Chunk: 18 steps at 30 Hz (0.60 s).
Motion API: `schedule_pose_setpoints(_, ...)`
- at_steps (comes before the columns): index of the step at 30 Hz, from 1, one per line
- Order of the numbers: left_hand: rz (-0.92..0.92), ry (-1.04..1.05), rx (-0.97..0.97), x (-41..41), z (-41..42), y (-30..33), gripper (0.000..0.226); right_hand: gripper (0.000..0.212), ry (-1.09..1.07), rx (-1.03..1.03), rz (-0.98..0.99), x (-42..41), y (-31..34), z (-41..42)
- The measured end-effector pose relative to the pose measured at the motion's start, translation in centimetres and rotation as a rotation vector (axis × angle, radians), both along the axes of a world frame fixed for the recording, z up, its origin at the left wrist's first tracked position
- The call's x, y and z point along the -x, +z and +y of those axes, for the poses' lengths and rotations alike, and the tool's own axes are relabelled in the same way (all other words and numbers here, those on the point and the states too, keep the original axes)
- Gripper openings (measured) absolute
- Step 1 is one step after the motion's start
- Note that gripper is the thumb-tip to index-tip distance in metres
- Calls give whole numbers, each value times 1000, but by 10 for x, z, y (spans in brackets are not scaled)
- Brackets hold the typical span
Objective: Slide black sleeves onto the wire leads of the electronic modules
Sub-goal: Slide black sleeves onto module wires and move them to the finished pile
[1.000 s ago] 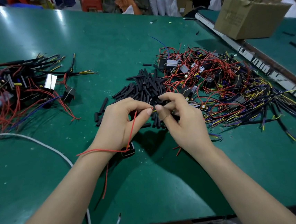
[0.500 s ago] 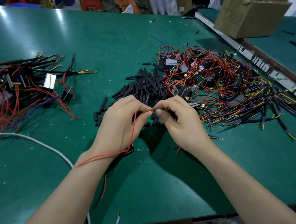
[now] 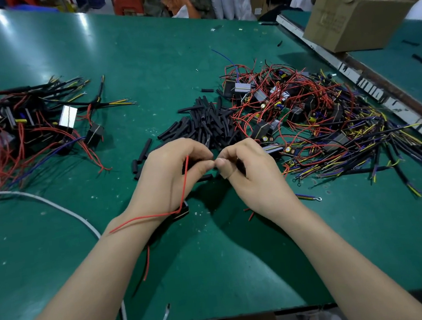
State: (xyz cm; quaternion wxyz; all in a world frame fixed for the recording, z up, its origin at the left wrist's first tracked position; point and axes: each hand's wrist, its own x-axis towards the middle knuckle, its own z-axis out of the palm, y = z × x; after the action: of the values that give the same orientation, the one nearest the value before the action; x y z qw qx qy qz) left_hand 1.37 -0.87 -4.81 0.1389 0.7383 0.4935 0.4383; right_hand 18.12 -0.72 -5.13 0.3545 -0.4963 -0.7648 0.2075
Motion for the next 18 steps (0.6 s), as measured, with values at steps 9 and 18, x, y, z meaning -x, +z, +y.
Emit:
schedule_pose_setpoints(9, 37, -122, 72, 16, 4, 2, 17, 7, -30, -18, -91, 1, 3, -1)
schedule_pose_setpoints(18, 145, 25, 38, 15, 4, 6, 11, 14, 13, 34, -42, -10, 2, 5)
